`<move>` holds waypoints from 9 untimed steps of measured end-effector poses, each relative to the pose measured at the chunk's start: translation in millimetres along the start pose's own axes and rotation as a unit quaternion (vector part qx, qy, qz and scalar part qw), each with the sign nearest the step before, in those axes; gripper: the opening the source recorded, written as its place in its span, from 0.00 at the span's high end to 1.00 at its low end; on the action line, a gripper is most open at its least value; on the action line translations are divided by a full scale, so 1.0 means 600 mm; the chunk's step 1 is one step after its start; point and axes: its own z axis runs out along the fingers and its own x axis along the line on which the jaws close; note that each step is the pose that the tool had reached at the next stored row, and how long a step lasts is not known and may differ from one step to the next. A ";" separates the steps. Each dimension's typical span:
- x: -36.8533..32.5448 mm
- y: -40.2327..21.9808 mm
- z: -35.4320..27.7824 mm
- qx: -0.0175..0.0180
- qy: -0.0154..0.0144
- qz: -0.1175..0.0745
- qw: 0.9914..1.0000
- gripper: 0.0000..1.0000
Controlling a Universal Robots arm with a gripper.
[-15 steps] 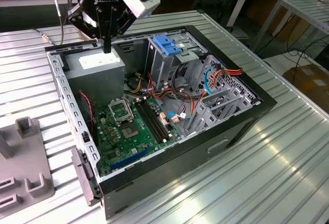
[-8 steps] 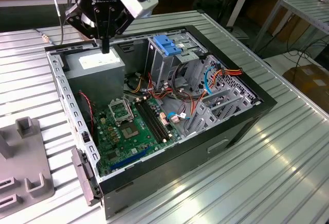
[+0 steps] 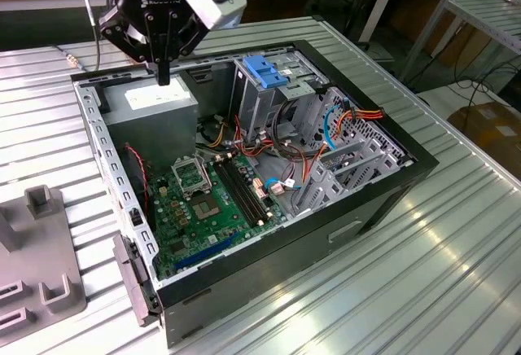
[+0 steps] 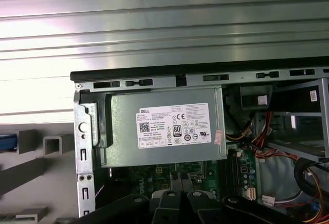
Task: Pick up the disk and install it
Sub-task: 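Reach for the disk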
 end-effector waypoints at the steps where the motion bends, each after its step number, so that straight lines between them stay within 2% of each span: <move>1: 0.001 0.000 0.000 0.000 0.000 0.000 1.000 0.90; 9: 0.009 -0.001 0.000 0.000 0.000 0.000 1.000 0.90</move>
